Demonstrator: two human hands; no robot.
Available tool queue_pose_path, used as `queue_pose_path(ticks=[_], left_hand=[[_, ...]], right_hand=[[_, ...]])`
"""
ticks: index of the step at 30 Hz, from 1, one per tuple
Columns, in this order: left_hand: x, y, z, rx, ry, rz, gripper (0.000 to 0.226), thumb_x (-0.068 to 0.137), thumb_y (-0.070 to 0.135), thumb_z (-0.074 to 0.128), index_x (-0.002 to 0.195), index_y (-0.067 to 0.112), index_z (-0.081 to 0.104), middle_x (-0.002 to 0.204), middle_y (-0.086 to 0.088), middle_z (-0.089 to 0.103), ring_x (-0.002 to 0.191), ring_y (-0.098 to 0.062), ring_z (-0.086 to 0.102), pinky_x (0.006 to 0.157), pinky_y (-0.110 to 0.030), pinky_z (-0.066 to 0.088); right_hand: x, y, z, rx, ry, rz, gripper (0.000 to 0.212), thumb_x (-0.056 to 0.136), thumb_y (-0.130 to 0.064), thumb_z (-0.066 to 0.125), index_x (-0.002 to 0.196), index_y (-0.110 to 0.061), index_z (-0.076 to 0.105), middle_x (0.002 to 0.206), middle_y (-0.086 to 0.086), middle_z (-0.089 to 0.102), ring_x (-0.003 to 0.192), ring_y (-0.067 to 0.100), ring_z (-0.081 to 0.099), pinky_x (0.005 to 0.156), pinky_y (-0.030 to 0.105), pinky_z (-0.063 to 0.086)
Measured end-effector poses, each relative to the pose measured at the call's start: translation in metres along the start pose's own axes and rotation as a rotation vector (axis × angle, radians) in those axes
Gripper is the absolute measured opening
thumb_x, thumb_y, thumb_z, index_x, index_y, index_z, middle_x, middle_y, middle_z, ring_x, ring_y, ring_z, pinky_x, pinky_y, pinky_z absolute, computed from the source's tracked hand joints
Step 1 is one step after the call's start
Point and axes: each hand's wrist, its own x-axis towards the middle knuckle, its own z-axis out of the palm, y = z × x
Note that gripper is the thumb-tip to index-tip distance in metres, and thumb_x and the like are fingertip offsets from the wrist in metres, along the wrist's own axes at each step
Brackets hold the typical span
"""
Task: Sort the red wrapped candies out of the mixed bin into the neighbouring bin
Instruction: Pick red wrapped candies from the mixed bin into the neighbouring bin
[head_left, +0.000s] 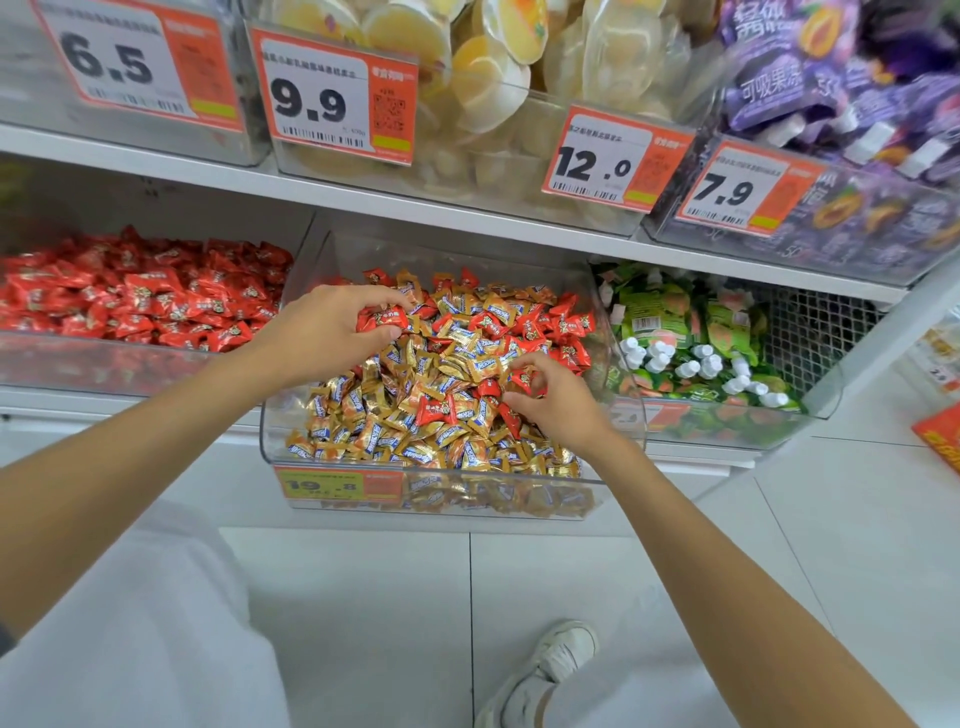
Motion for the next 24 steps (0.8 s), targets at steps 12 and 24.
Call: queue_pose_path(ticks=[12, 24], left_hand=[[0.002, -0.001, 0.0, 0.026, -0.026, 0.027, 0.027, 0.091, 0.044, 0.054, 0.116, 0.053, 0.05, 0.113, 0.0, 0.069, 0.046, -0.008, 0.053, 0.06, -0.031, 0.053], [-0.002, 0.018, -0.008, -0.07, -0.18, 0.047, 0.016, 0.085, 0.025, 0.065, 0.089, 0.039, 0.057, 0.064, 0.012, 0.053, 0.048, -0.009, 0.038, 0.052, -0.028, 0.033]], right_hand=[[-0.002, 0.002, -0.01, 0.059, 0.001, 0.036, 0.01, 0.1, -0.021, 0.039, 0.094, -0.014, 0.045, 0.082, 0.015, 0.059, 0.073, 0.033, 0.057, 0.063, 0.038, 0.041], [-0.009, 0.005, -0.013, 0.067, -0.108, 0.021, 0.018, 0.091, -0.018, 0.062, 0.079, -0.019, 0.048, 0.078, -0.001, 0.05, 0.066, 0.016, 0.045, 0.062, 0.033, 0.037]])
